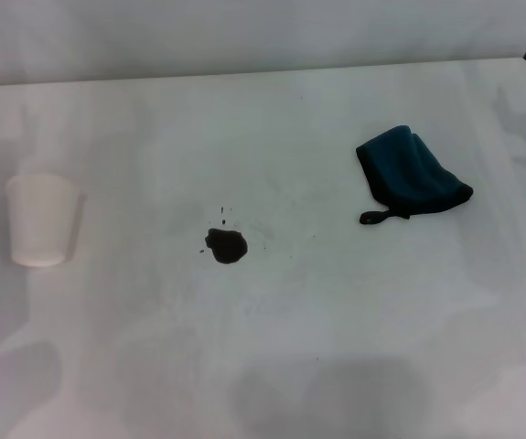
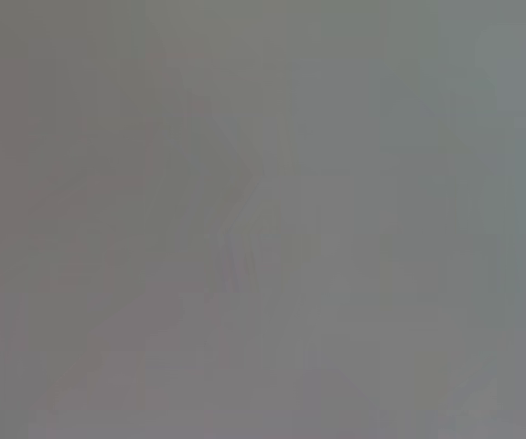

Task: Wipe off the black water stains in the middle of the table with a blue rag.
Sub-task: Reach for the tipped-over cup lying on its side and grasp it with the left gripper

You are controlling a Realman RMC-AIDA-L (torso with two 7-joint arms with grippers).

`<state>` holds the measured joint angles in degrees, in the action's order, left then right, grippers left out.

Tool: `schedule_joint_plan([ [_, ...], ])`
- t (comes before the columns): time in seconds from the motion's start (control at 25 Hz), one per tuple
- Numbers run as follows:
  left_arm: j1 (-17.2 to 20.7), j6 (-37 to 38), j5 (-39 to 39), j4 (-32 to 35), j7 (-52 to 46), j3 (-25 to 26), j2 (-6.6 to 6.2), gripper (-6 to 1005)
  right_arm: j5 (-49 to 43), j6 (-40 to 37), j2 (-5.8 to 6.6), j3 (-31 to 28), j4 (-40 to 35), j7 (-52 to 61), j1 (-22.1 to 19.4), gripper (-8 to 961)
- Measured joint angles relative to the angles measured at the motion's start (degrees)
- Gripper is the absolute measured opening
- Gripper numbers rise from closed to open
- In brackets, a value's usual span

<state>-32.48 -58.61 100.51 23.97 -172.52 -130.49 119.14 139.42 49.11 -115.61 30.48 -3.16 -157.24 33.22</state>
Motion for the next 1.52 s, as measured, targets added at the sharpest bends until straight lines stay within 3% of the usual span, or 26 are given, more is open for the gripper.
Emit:
schedule_joint_plan([
  [0.36,-2.9,1.2,-0.7,-4.1,0.0,0.1,-0.14,876,0.0,-2.8,-0.09,0.0,0.0,-0.2,3.8,873],
  [0.92,-2.9,2.2,-1.2,-4.6,0.0,0.1,0.13,877,0.0,-6.6,0.09,0.0,-2.6,-0.5,4.7,873],
  [1.2,-4.6,5.4,-1.3,-4.5,0.0,0.7,0.15,877,0.0,-7.0,0.12,0.1,-4.4,-0.5,4.1,873],
  [1.36,-5.6,9.6,-1.2,-1.6,0.0,7.8,-0.32,877,0.0,-7.0,0.4,0.2,-5.6,-0.5,3.4,873],
  [1.52,-6.2,21.4,-0.5,2.9,0.0,19.3,-1.74,877,0.0,-7.0,0.63,0.2,-6.4,-0.5,3.3,873],
])
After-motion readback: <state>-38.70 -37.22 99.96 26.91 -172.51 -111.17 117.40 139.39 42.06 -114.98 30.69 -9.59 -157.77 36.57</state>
